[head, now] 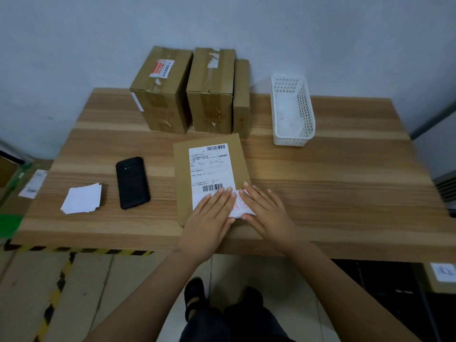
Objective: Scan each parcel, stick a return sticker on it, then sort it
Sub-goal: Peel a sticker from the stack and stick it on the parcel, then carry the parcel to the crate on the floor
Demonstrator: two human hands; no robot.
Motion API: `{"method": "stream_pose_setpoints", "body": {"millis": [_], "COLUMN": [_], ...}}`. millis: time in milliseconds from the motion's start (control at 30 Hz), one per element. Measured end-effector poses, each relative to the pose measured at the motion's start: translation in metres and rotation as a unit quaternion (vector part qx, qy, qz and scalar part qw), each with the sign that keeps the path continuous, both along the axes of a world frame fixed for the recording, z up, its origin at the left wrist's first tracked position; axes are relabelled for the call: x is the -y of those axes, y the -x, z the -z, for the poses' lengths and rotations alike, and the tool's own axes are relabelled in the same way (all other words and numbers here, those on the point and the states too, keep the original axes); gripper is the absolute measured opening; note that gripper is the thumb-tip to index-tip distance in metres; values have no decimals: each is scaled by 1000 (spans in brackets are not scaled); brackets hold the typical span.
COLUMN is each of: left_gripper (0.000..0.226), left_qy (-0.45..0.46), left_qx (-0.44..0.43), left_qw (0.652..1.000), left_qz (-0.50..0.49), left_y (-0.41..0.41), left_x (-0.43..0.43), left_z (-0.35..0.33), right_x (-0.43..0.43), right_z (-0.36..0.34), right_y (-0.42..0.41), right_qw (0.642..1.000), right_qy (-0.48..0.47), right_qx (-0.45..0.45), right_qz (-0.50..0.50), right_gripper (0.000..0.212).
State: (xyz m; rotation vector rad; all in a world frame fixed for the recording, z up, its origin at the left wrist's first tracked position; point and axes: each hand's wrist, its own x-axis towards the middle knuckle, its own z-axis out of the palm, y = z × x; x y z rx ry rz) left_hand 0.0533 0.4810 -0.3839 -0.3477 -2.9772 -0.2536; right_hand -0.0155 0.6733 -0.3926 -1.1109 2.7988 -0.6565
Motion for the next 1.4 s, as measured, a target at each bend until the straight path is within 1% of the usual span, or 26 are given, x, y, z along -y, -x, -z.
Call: {"method": "stream_pose_setpoints", "body": {"millis": [67, 100, 167, 200, 267, 300, 333, 367, 400, 433, 533, 600, 700, 867, 933, 1033, 1133, 1200, 1300, 1400], "left_gripper": [59, 64, 75, 82, 101, 111, 119, 124, 127, 128, 127, 126, 123, 119, 118, 118, 120, 121, 117, 114], "left_qy": [-82, -115, -174, -205, -277, -315, -352, -383, -402, -410, -415, -417, -435, -453, -455, -456, -466, -472, -467, -464], "left_qx": [4, -2, -6, 12, 64, 87, 112, 140, 166, 184, 180, 164, 165, 140, 130, 121, 122, 116, 122, 143], "left_qw": [996, 991, 976, 964, 931, 912, 892, 874, 860, 853, 860, 871, 874, 880, 880, 875, 855, 839, 816, 795], "left_qz": [-39, -69, -134, -168, -228, -248, -259, -265, -266, -264, -237, -201, -137, -11, 37, 111, 194, 244, 319, 364], "left_y": [-5, -9, -18, -22, -28, -30, -31, -31, -31, -30, -26, -22, -16, -8, -7, -15, -35, -54, -86, -122], "left_x": [4, 8, 17, 21, 29, 32, 34, 36, 38, 40, 49, 55, 51, 8, -22, -75, -134, -174, -235, -292], "left_z": [-11, -16, -23, -25, -28, -29, -31, -32, -32, -32, -30, -33, -46, -83, -96, -119, -139, -149, -155, -158], "right_x": [1, 1, 4, 5, 11, 15, 19, 22, 27, 31, 40, 43, 38, 6, -16, -51, -90, -118, -161, -207], "right_z": [-12, -18, -31, -35, -36, -34, -31, -29, -28, -29, -32, -38, -52, -101, -122, -148, -167, -175, -180, -183], "right_y": [-4, -6, -8, -9, -10, -11, -13, -15, -19, -23, -37, -48, -69, -115, -137, -174, -218, -249, -298, -343], "right_qw": [995, 987, 960, 945, 912, 902, 900, 901, 901, 900, 888, 881, 864, 818, 798, 765, 728, 699, 657, 624], "right_qy": [66, 93, 123, 133, 172, 188, 193, 193, 193, 198, 223, 233, 250, 312, 331, 343, 339, 341, 353, 366], "right_qx": [71, 120, 214, 251, 316, 335, 339, 334, 328, 321, 305, 287, 250, 163, 120, 45, -29, -62, -96, -113], "right_qz": [36, 61, 129, 160, 196, 198, 196, 199, 208, 220, 264, 296, 358, 455, 489, 542, 595, 625, 659, 681], "right_gripper": [67, 77, 97, 103, 105, 100, 93, 87, 84, 83, 75, 70, 67, 59, 62, 72, 78, 80, 83, 79]}}
